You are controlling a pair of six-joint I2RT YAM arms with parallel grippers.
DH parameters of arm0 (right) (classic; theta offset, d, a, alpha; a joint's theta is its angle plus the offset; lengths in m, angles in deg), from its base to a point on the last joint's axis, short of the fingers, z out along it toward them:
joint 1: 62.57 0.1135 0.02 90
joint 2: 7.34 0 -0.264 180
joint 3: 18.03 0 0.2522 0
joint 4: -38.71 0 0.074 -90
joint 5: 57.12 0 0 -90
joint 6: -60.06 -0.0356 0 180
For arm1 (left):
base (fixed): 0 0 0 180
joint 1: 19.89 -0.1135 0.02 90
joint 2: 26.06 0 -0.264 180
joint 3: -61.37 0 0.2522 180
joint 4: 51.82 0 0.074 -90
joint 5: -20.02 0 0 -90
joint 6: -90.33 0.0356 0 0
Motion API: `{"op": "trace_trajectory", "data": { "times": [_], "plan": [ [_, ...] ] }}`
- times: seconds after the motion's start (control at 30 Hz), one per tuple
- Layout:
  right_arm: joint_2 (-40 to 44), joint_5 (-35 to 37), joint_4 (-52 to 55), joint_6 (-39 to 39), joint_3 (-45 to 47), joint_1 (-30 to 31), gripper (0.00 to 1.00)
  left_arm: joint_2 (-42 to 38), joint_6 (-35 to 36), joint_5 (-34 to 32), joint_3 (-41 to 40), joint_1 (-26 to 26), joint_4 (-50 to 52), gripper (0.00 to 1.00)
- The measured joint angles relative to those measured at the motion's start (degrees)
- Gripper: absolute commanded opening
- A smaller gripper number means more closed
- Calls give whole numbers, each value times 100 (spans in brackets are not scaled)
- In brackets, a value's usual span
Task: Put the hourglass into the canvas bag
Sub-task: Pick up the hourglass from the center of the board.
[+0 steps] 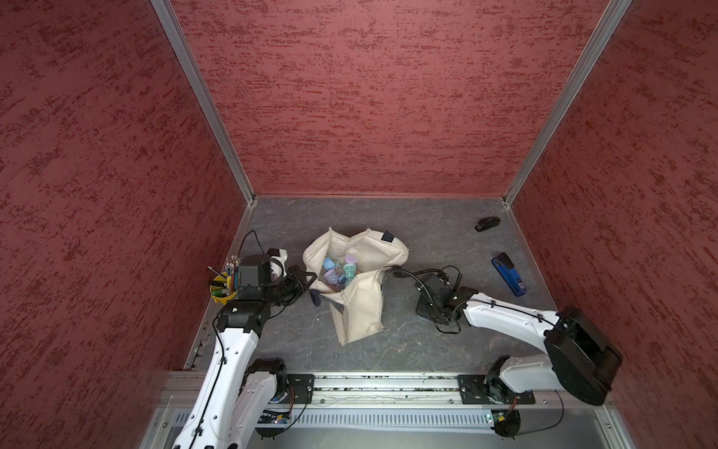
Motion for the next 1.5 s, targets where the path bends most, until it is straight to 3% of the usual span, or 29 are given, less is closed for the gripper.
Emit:
{"op": "trace_trajectory", "data": {
  "times": [0.13,0.2,0.43,0.73,1.13,1.5],
  "plan": [
    [-39,-24,-94,7,9,-166,39,0,0,7,-2,0,-9,0],
    [-129,-35,-186,9,-39,-219,39,0,2,17,0,0,-7,0],
    [-356,-61,-455,15,-160,-306,19,11,22,42,0,0,-7,0],
    [155,44,400,33,-264,-323,5,66,20,111,0,0,-57,0],
    [1829,468,1145,304,-1687,-328,2,66,-4,144,0,2,-81,0],
    [2070,389,861,879,-2424,-260,0,70,-28,140,31,81,-92,0]
  ]
}}
